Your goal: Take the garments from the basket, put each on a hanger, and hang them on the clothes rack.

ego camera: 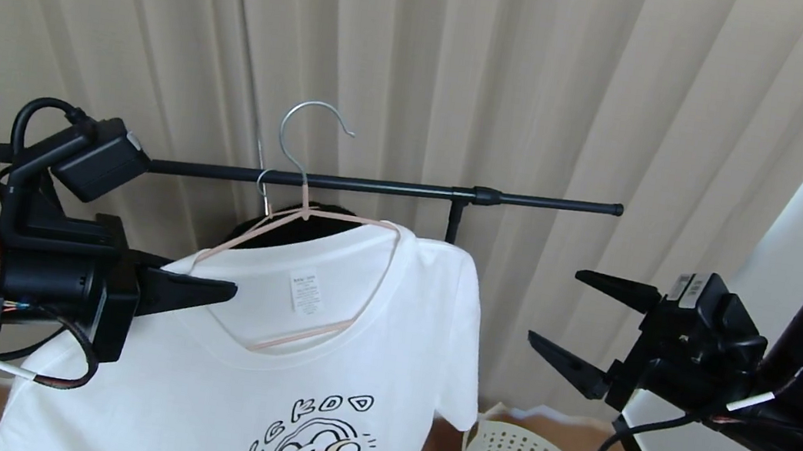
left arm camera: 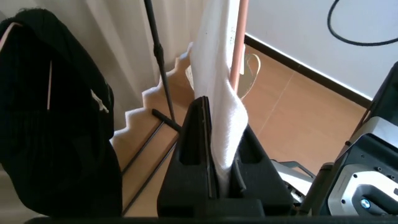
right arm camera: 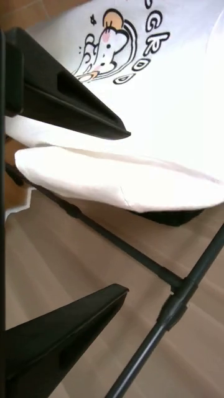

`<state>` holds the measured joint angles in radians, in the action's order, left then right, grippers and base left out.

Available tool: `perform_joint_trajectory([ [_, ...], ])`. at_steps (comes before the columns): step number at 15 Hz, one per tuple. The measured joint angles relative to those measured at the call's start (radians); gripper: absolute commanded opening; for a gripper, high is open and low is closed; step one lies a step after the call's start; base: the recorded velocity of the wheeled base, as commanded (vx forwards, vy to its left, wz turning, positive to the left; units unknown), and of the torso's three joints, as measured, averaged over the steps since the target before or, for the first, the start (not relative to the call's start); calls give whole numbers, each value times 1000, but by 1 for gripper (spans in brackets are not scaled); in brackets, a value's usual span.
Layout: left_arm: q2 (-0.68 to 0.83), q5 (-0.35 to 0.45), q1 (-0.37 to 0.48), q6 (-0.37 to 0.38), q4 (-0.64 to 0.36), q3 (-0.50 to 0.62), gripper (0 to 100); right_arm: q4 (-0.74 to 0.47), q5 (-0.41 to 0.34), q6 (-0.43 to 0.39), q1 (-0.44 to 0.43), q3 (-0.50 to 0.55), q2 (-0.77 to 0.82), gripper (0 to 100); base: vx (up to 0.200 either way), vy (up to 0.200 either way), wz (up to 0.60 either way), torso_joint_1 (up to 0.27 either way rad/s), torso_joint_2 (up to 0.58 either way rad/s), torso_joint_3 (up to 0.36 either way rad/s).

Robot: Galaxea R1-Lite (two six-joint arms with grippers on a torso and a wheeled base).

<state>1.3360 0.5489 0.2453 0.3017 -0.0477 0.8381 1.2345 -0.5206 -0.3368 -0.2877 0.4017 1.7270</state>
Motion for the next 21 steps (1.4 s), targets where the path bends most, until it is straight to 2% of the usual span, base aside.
perform_joint_trajectory([
  [3, -40, -2, 0, -10, 7, -58, 0, -4, 92, 13, -58, 2, -23, 100, 0, 0, 0, 0, 0, 0],
  [5, -62, -2, -1, -12, 31, -101, 0, -6, 160, 85, -86, 19, -29, 100, 0, 0, 0, 0, 0, 0],
  [8, -84, -3, -13, -19, 86, -193, 0, -16, 214, 150, -109, 55, -33, 100, 0, 0, 0, 0, 0, 0],
  [11, -75, -11, -16, -121, 181, -261, 0, -35, 229, 153, -119, 75, -32, 100, 0, 0, 0, 0, 0, 0],
  [12, -67, -21, -16, -133, 194, -269, 0, -38, 229, 153, -120, 78, -30, 100, 0, 0, 0, 0, 0, 0],
  [21, 127, -167, 12, -157, 234, -194, 0, -37, 234, 152, -120, 88, -32, 100, 0, 0, 0, 0, 0, 0],
])
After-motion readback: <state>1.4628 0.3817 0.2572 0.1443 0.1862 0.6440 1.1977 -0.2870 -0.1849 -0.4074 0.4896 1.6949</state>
